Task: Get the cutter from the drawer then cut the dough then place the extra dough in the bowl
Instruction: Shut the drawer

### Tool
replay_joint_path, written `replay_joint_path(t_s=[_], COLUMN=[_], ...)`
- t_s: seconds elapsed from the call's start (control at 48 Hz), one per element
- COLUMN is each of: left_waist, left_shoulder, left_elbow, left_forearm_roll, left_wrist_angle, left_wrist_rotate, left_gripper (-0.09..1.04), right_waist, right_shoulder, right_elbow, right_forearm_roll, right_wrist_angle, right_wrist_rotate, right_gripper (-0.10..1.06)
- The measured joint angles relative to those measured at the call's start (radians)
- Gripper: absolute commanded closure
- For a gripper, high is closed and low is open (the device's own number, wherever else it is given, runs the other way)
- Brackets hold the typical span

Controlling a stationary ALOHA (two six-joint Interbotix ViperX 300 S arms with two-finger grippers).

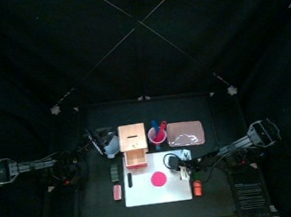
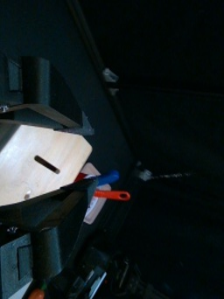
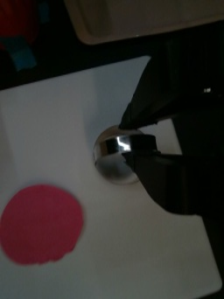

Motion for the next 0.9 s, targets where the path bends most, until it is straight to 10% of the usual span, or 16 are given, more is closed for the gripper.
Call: replay_joint_path(t_s=[0.375, 0.562, 0.896], left_waist=[0.124, 0.161, 0.207], left_shoulder=[0.236, 0.417, 0.644], left_elbow=[-0.302, -0.500, -0.772], left_forearm_roll=[0.179, 0.371, 0.595], left_wrist_angle=[0.316, 0.568, 0.893], left_wrist_rotate=[0.005, 0.006, 0.014], left_gripper=[0.14, 0.19, 0.32], right_waist=[0.005, 0.005, 0.005], right_shoulder=[0.137, 0.304, 0.483], right_elbow=[-0.252, -0.411, -0.557], right_forearm_roll=[-0.232, -0.209, -0.109], right_wrist_angle=[-0.012, -0.129, -0.192], right_wrist_rotate=[0.000, -0.002, -0.003], right_gripper=[0.08, 0.16, 0.63])
